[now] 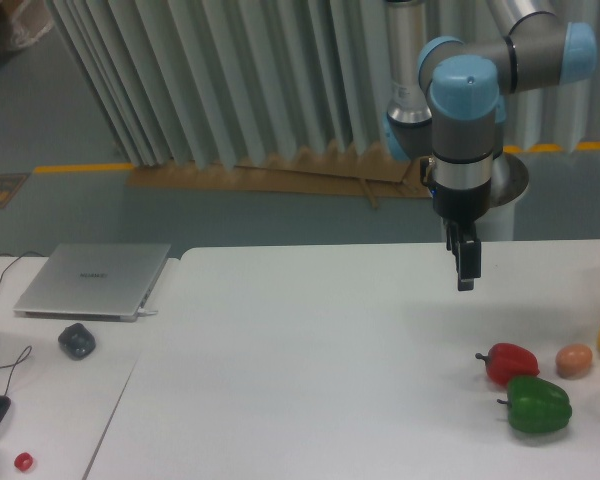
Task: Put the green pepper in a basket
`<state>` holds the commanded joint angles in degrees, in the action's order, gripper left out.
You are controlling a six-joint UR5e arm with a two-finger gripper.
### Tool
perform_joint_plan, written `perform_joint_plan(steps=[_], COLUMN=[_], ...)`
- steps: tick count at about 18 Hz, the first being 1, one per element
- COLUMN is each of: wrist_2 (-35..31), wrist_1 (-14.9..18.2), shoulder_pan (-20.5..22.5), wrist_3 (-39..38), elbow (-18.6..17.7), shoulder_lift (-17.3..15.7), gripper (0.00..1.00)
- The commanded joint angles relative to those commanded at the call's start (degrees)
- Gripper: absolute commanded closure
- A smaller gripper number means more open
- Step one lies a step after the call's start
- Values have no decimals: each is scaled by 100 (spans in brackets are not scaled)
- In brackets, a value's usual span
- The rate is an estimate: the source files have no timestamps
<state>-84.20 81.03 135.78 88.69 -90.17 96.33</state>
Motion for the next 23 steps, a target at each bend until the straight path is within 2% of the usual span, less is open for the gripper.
perform_joint_plan(steps=[3, 6, 9, 13, 16, 21, 23], wrist_2=[-26, -201, -868, -1730, -1338, -1292, -1056], wrist_1=[158, 264, 186, -105, -131, -149, -184], shoulder_pan=[71, 123, 185, 124, 141, 124, 124], wrist_3=[-597, -810, -810, -740, -539, -485, -493], elbow=[26, 9, -18, 26, 26, -27, -44], shoulder_lift=[-9, 9, -9, -114, -53, -53, -70], gripper=[0, 0, 0, 0, 0, 0, 0])
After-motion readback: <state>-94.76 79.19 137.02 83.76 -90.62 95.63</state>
